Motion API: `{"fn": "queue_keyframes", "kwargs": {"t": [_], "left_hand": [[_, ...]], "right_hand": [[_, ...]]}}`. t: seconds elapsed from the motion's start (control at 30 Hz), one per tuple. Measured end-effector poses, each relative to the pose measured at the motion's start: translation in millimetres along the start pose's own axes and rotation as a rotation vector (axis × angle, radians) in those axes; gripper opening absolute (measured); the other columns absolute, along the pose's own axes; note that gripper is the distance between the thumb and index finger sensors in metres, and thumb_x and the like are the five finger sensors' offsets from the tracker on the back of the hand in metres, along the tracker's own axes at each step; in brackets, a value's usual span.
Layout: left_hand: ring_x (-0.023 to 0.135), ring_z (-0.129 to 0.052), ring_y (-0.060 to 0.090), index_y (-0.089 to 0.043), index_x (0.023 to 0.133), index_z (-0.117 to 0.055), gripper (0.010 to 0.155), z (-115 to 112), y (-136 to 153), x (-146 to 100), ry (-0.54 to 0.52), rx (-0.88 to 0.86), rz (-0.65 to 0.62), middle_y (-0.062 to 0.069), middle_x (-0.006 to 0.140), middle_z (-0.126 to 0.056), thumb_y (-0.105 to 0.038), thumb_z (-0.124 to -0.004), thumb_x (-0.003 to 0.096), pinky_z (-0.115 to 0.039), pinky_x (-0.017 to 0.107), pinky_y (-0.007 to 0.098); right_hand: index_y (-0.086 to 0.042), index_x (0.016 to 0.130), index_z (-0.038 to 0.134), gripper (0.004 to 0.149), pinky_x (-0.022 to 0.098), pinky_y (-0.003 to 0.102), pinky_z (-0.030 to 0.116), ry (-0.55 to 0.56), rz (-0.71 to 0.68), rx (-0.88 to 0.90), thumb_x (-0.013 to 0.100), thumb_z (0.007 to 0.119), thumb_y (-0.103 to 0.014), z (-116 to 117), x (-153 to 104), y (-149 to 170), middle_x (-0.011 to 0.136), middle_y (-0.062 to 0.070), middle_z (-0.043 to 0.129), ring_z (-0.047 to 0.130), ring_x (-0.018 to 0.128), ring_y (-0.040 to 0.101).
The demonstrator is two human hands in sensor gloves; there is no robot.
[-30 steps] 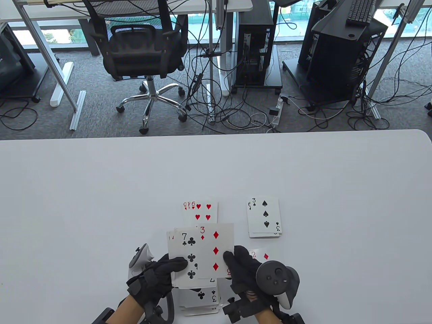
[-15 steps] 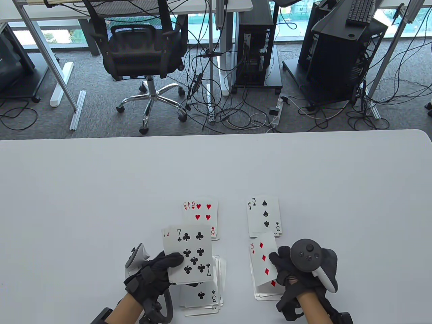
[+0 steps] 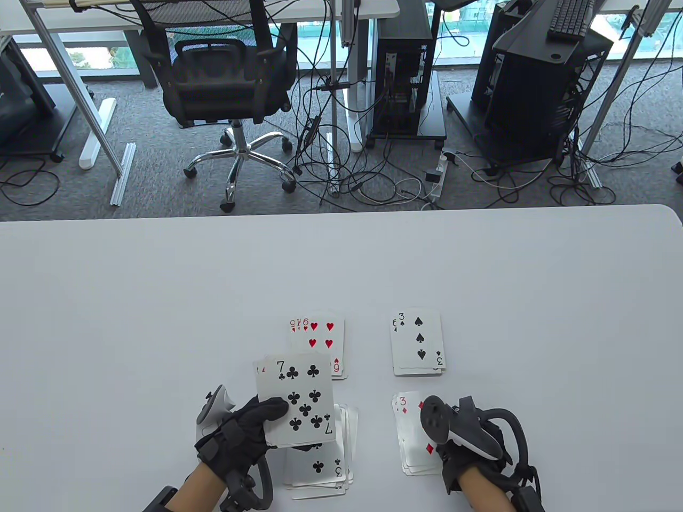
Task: Playing card suit sorting
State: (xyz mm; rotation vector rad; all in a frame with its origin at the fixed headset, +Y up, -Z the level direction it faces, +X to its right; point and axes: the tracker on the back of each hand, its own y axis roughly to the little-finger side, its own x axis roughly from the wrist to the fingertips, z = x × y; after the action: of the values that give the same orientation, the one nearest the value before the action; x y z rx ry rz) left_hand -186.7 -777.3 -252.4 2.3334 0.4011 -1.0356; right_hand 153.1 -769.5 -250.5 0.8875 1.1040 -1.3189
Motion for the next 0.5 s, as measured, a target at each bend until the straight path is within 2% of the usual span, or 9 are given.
{"fn": "queue_keyframes", "kwargs": {"t": [0.13, 0.23, 0.43, 0.5], "left_hand": [[0.092, -0.073, 0.041, -0.018, 0.111, -0.039, 0.055, 1, 0, 0, 0.003, -0.001, 0.0, 0.013, 0.112, -0.055, -0.033, -0.063, 0.0636, -0.077, 0.056, 0.052], [0.093, -0.072, 0.041, -0.019, 0.111, -0.039, 0.055, 1, 0, 0, 0.002, -0.001, 0.0, 0.013, 0.112, -0.055, -0.033, -0.063, 0.0638, -0.077, 0.056, 0.052], [0.093, -0.072, 0.041, -0.019, 0.111, -0.039, 0.055, 1, 0, -1, 0.004, -0.003, 0.005, 0.013, 0.112, -0.055, -0.033, -0.063, 0.0637, -0.077, 0.056, 0.052], [0.093, -0.072, 0.041, -0.018, 0.111, -0.039, 0.055, 2, 0, -1, 0.005, -0.001, 0.006, 0.013, 0.112, -0.055, -0.033, -0.063, 0.0637, -0.077, 0.057, 0.052]], "right_hand": [[0.02, 0.077, 0.073, 0.06, 0.03, 0.05, 0.083, 0.012, 0.001, 0.02, 0.053, 0.071, -0.036, -10, 0, -2, 0.034, 0.009, 0.094, 0.097, 0.021, 0.03], [0.02, 0.077, 0.073, 0.06, 0.031, 0.051, 0.083, 0.106, -0.028, 0.118, 0.054, 0.071, -0.035, -24, -2, -11, 0.035, 0.01, 0.094, 0.097, 0.022, 0.031], [0.02, 0.078, 0.072, 0.058, 0.032, 0.052, 0.082, 0.376, -0.214, 0.504, 0.057, 0.064, -0.033, -59, -12, -49, 0.039, 0.012, 0.094, 0.098, 0.026, 0.033], [0.02, 0.079, 0.071, 0.058, 0.033, 0.053, 0.082, 0.429, -0.281, 0.647, 0.058, 0.062, -0.033, -64, -15, -63, 0.04, 0.012, 0.094, 0.098, 0.027, 0.033]]}}
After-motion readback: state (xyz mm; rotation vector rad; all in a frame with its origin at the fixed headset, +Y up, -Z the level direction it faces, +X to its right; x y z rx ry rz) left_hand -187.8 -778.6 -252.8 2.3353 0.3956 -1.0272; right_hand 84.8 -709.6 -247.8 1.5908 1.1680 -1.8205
